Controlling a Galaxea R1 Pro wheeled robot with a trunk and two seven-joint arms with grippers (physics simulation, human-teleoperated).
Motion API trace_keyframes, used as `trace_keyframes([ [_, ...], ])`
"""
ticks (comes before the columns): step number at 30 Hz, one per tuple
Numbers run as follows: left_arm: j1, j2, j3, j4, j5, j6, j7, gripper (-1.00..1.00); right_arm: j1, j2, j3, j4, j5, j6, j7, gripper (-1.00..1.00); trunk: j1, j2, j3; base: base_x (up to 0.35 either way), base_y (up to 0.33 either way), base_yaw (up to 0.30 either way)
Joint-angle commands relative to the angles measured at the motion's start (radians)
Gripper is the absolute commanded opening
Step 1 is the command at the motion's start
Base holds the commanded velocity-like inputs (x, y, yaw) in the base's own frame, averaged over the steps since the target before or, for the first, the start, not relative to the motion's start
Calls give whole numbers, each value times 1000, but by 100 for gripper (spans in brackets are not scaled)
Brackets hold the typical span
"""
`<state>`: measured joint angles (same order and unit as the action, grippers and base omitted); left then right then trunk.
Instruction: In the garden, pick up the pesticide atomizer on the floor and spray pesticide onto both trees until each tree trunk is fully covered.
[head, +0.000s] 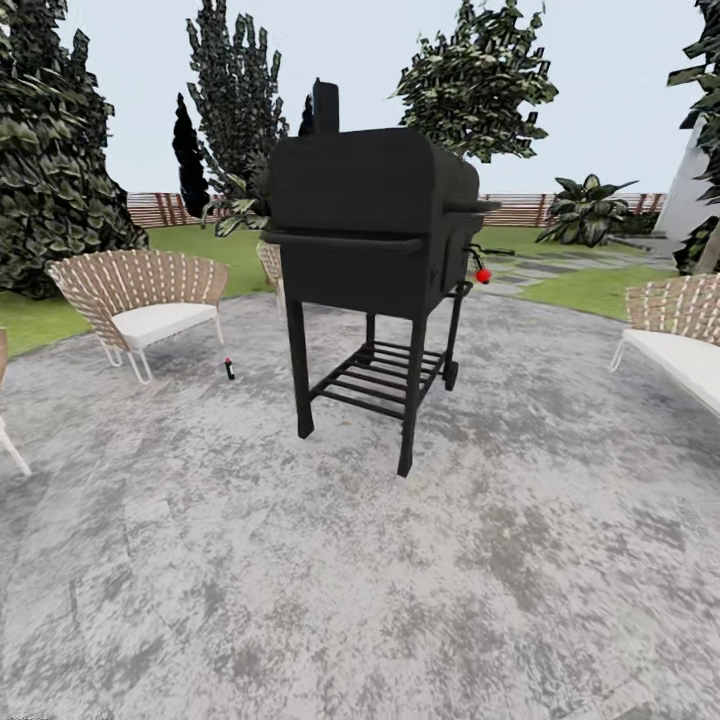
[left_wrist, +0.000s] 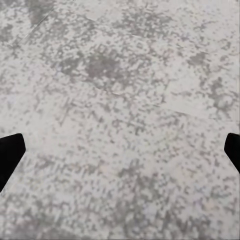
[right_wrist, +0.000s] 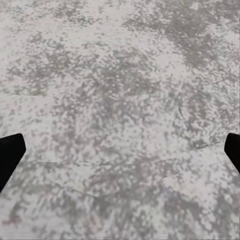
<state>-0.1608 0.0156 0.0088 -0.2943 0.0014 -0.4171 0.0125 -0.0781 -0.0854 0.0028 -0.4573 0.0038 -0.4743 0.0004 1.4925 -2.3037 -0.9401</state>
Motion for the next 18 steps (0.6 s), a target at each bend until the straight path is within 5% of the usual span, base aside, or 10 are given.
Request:
trace_keyframes([
  [1, -1, 0, 0, 1, 0, -3, 1, 100, 0, 0, 1, -2, 0, -3, 1, 100, 0, 0, -1, 204, 272, 280],
  [18, -1, 0, 0, 1, 0, -3, 1, 100, 0, 0, 2, 0, 1, -4, 3, 100, 0, 0, -1, 232, 241, 38],
])
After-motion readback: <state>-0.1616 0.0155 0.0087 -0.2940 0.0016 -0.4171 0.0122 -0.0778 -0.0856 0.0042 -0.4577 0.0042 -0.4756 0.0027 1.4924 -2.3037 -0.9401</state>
